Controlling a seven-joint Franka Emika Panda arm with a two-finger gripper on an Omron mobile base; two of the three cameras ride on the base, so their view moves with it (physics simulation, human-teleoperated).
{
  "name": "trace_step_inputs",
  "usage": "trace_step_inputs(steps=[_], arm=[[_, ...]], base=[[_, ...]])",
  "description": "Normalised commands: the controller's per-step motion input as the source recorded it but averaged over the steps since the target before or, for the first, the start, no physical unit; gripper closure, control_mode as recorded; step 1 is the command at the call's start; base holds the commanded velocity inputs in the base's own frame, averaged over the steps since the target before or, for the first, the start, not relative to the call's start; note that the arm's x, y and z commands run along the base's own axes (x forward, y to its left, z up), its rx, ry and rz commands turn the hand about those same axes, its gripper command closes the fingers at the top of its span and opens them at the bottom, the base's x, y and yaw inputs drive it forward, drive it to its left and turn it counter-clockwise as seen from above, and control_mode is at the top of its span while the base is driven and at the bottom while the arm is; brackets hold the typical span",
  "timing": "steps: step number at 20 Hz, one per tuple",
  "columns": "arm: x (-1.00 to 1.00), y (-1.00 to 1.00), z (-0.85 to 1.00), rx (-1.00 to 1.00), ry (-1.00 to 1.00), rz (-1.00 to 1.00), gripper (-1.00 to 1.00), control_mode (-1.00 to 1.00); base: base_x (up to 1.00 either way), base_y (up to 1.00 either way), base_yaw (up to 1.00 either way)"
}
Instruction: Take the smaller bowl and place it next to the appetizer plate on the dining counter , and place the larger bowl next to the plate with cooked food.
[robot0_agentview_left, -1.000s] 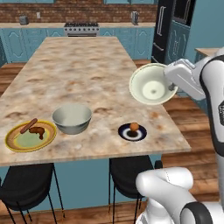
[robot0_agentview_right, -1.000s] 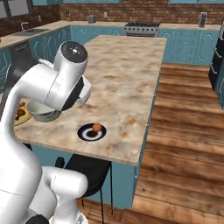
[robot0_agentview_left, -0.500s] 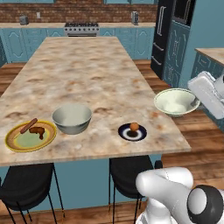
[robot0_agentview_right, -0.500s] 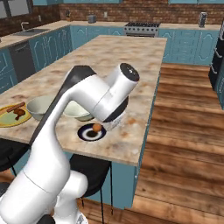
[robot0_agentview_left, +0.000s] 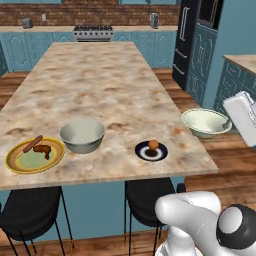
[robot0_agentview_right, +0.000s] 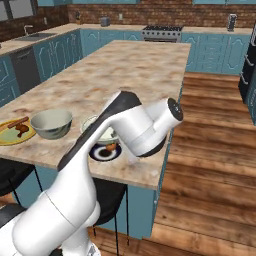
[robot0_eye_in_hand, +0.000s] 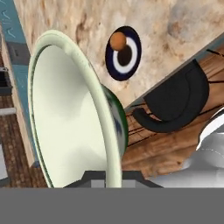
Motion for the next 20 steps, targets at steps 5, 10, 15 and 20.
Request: trace_step_inputs(steps=[5, 10, 15, 20], arm=[[0.57, -0.17, -0.75, -0.05, 0.09, -0.02, 1.00, -1.00], [0.70, -0.29, -0.62, 0.00, 0.08, 0.00, 1.00, -1.00], [0.50, -0.15, -0.50, 0.00, 0.04, 0.00, 1.00, -1.00], [0.57, -0.05, -0.66, 0.00, 0.00, 0.00, 1.00, -1.00]], base=[[0.00, 0.00, 0.00], [0.00, 0.00, 0.00], [0.00, 0.00, 0.00], [0.00, 0.00, 0.00]])
